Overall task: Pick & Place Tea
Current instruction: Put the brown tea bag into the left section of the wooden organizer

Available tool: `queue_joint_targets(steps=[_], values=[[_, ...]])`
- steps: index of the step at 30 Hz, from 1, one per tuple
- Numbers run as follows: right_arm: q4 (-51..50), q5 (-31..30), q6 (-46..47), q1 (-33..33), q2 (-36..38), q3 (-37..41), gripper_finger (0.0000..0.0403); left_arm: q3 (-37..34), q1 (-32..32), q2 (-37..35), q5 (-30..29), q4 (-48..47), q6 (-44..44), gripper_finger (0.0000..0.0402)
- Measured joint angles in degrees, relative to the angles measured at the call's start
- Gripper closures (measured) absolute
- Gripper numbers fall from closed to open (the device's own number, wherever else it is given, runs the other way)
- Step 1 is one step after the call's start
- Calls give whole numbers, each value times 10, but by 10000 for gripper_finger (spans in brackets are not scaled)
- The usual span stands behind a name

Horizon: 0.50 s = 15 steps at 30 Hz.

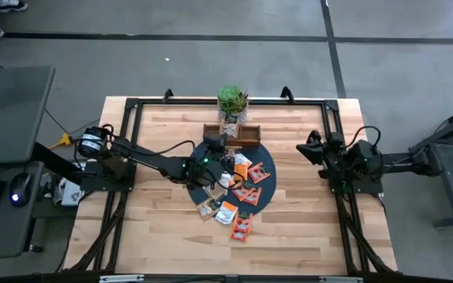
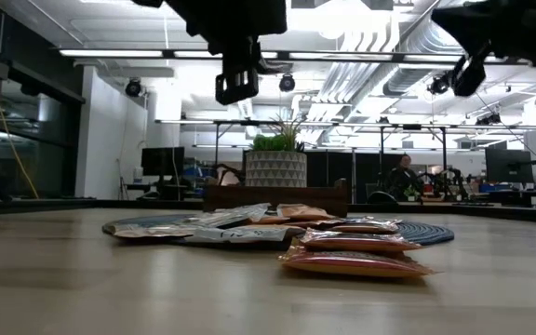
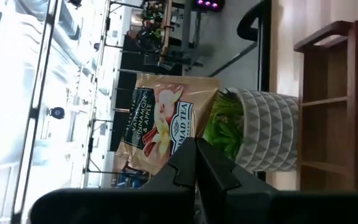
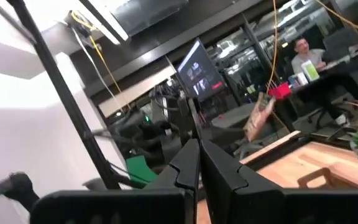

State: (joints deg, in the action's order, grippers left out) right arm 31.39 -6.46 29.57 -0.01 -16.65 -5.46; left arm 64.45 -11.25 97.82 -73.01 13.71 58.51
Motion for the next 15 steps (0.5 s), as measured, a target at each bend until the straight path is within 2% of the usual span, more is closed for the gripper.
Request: queue_joint_targets(steps=[2, 6, 9, 11, 15], values=[[-35, 4, -2, 0, -35, -41, 391, 6, 0, 0, 0, -2, 7, 401], [-202, 5, -26, 0, -119, -150, 391, 12, 0, 0, -2, -2, 10, 401], [-278, 0, -26, -5, -187, -228, 391, 20, 0, 0, -7, -1, 15, 401], [-288, 7, -31, -5, -227, -270, 391, 27, 0, 0, -14, -1, 15, 401], [-237, 8, -75, -5, -284, -335, 391, 46, 0, 0, -17, -1, 32, 401]])
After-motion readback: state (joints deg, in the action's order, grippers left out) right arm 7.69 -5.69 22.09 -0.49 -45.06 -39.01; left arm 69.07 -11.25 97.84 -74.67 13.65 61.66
